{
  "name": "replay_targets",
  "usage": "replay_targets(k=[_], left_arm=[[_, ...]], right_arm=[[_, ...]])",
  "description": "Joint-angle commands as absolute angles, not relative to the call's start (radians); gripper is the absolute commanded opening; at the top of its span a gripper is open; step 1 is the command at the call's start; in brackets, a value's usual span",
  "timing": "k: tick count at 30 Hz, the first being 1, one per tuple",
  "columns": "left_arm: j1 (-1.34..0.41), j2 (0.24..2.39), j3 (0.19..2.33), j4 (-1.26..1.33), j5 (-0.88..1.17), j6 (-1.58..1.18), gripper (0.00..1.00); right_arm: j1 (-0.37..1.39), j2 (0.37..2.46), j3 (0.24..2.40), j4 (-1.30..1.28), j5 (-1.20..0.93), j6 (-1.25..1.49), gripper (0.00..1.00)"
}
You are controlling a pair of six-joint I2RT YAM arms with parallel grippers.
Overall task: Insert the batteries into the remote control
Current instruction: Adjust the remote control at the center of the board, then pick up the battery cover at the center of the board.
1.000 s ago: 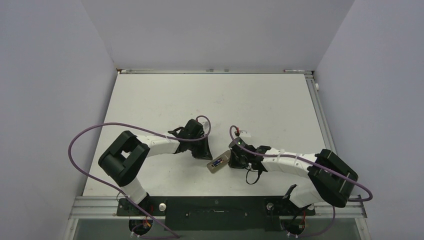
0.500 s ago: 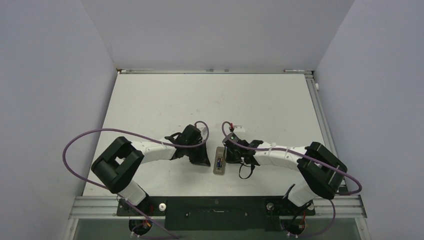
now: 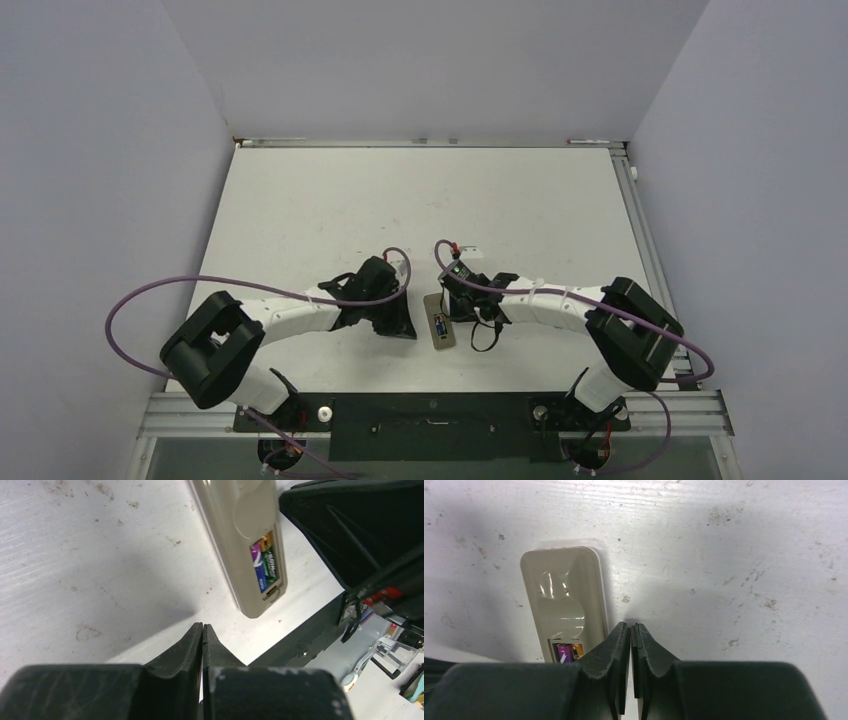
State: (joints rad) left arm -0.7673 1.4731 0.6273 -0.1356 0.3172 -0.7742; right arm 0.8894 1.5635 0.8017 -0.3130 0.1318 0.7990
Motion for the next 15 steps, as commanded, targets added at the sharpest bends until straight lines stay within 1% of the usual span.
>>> replay_targets(k=[1, 5, 10, 13, 15], left_arm=[[-0.773, 1.380, 0.633, -0.171, 0.289, -0.776, 0.01], [-0.771, 1.310, 0.635, -0.210, 0.269, -0.770, 0.08], [-0.769, 1.226, 0.651, -0.274, 0.236, -0.749, 0.23], [-0.766, 1.174, 0.660, -0.308, 0.226, -0.739, 0.31], [-0.764, 1.144, 0.665, -0.324, 0.220, -0.732, 0.36]], right_arm=[[0.878, 1.509, 0.857, -0.401, 0.219, 0.760, 0.10], [0.867, 1.439, 0.875, -0.486, 0.281, 0.747, 0.17], [0.833, 1.345, 0.869, -0.577, 0.330, 0.750, 0.27], [0.804, 1.288, 0.859, -0.630, 0.356, 0.773, 0.35], [0.775, 1.255, 0.850, -0.660, 0.367, 0.788, 0.38]])
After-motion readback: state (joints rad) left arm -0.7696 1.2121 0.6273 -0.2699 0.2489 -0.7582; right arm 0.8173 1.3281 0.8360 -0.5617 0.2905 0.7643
